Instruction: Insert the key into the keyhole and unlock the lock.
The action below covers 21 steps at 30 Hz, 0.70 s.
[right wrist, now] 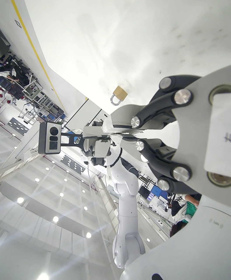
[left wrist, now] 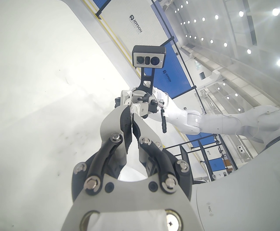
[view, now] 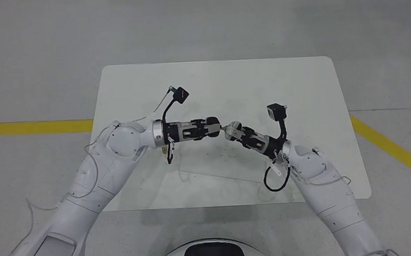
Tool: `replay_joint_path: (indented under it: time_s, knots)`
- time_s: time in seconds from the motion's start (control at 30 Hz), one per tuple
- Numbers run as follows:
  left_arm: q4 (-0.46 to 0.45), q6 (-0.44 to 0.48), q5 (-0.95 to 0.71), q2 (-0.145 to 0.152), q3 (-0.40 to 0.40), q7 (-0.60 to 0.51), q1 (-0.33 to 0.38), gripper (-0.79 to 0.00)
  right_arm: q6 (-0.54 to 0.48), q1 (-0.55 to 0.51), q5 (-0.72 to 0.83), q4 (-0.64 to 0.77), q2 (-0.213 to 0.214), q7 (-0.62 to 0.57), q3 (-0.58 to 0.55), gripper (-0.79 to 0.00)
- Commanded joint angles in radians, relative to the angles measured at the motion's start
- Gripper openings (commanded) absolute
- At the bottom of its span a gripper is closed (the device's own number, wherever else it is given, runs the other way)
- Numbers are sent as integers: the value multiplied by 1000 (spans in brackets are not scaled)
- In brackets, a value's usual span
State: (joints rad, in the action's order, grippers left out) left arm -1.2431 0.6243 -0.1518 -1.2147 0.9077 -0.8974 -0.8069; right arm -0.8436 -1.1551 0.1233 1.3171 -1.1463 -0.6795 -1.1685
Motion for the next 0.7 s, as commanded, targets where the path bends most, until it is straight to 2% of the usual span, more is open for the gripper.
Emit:
replay_joint_path:
  time_s: [0.0, 0.03, 0.07, 0.17, 0.3, 0.4, 0.67]
  knots:
    - [0, -1, 1, 0, 0, 0, 0, -785, 2, -1, 0, 3, 0, -3, 2, -785]
    - [-1, 0, 3, 0, 0, -1, 1, -785, 3, -1, 2, 3, 1, -6, 3, -708]
    - [0, 1, 3, 0, 0, -1, 1, -785, 4, -1, 5, 4, 1, -10, 4, -570]
    - [-1, 6, 6, 0, 3, -4, 1, -785, 3, -1, 23, 5, 4, -26, 4, -514]
    - [-3, 7, 23, 3, 5, -24, 4, -785, 2, -3, 38, 3, 7, -31, -4, -542]
    - [-8, 0, 44, 4, 3, -30, 7, -785, 5, -5, 39, 5, 9, -35, -5, -597]
    - [-13, -8, 75, 2, -7, -26, 10, -785, 21, -2, 40, 7, 13, -57, 0, -677]
